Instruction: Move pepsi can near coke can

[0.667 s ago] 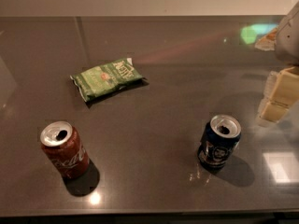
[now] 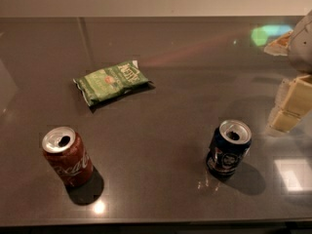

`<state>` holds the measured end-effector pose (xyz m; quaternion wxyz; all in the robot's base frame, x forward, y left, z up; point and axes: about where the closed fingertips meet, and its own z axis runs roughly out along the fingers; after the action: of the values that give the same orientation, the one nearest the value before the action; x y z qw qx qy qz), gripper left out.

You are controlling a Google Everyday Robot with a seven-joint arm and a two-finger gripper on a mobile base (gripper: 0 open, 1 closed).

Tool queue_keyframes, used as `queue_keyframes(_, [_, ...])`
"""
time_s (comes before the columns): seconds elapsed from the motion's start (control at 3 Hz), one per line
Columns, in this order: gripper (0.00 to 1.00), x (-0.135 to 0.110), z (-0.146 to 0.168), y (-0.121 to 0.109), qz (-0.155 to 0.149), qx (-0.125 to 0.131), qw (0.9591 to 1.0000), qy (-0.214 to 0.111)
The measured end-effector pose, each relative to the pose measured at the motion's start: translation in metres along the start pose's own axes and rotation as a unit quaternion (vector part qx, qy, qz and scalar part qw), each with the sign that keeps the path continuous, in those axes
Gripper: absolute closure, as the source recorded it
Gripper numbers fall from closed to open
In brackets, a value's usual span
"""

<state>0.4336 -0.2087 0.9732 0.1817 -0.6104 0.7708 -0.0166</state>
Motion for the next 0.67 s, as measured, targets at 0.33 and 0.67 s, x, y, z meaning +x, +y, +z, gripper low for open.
queue_keyframes(0.33, [0.0, -0.004, 0.003, 0.006, -0.005, -0.003, 0.9998, -0.021])
queue_keyframes(0.67, [0.0, 0.003, 0.04, 0.06, -0.015, -0.086, 0.9929, -0.081])
